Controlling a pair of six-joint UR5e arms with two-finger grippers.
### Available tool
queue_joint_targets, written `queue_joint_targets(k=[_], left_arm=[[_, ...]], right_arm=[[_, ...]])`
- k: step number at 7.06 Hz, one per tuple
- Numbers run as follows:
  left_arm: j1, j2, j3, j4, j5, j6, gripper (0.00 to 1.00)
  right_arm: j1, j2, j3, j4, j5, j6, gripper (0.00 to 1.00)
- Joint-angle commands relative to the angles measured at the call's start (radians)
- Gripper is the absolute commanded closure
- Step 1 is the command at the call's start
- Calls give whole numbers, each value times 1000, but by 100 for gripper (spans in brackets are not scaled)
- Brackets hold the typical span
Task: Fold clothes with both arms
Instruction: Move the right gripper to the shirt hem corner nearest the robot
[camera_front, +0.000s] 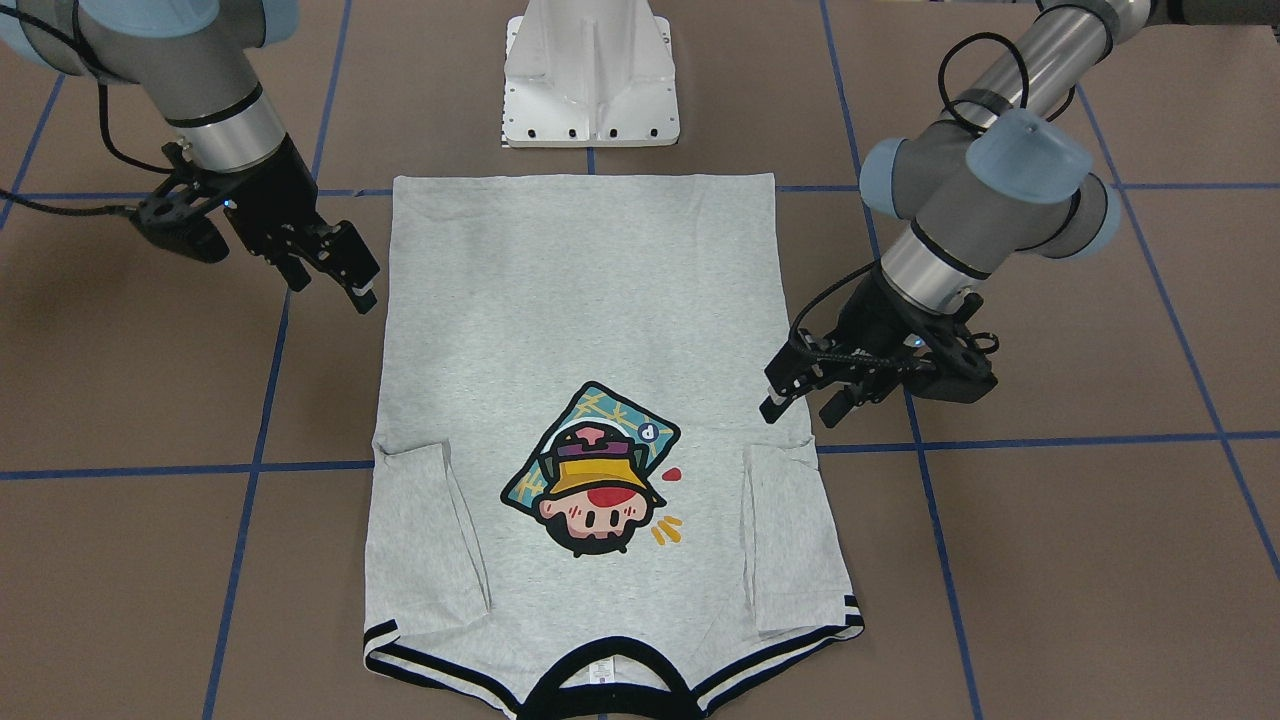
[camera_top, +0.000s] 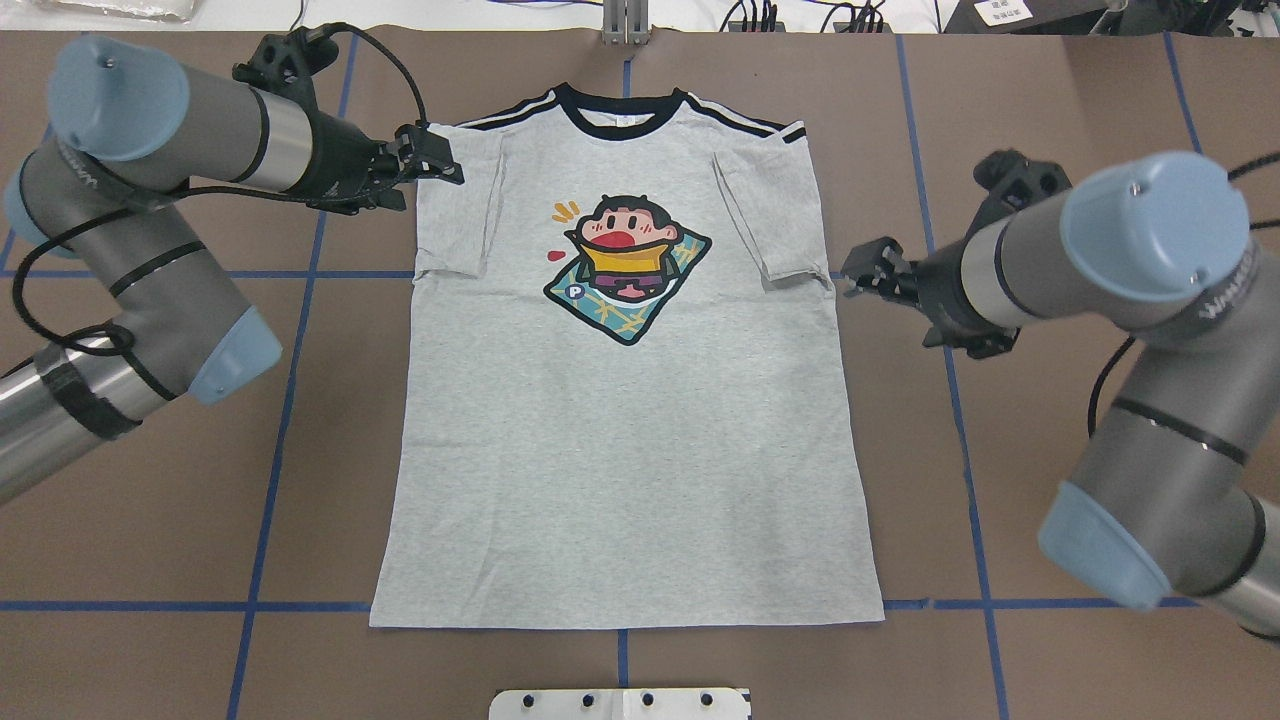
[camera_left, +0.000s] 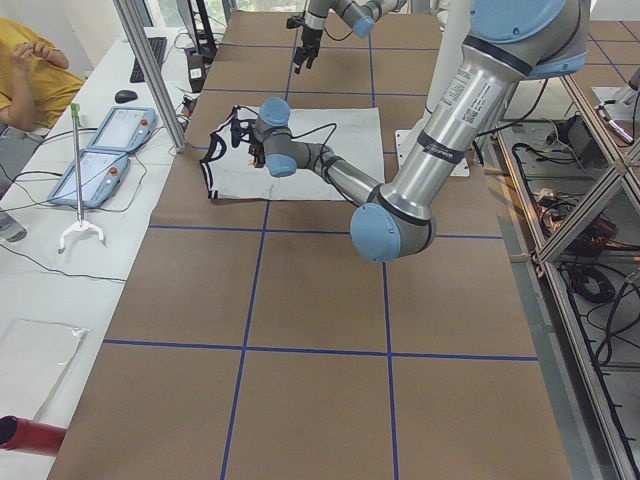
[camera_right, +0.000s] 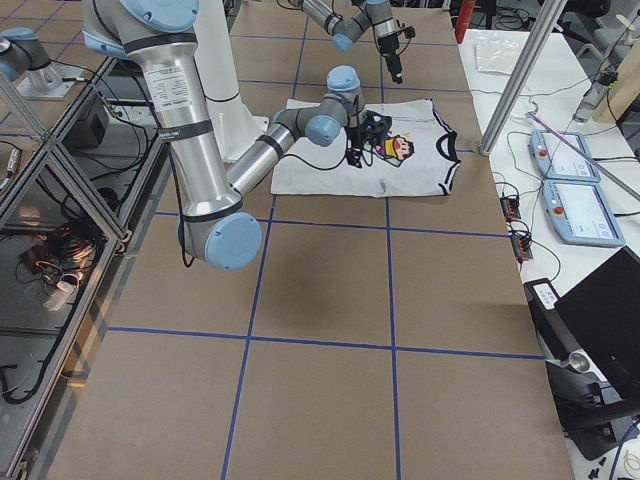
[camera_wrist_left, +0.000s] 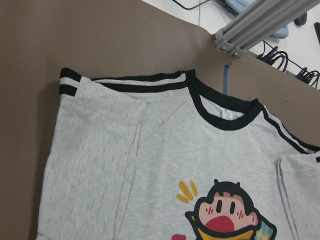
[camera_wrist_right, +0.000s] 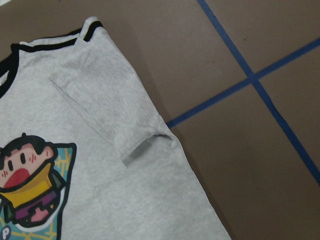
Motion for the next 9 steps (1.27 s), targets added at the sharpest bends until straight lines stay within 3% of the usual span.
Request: queue_joint_targets(k=[1, 3, 5, 8, 9], left_arm=[[11, 87, -148, 128, -70, -10, 13], [14, 127, -226, 127, -115, -153, 14], [14, 139, -239, 122, -111, -150, 10], [19, 138, -239, 125, -112, -149, 10], [19, 136, -240, 122, -111, -144, 1]], right_arm=[[-217, -173, 133, -12, -181, 144, 1], [-337, -217, 133, -6, -228, 284, 1], [-437, -219, 103, -6, -251, 448, 2], [-519, -206, 43, -6, -289, 479, 8], [-533, -205, 40, -6, -289, 495, 8]])
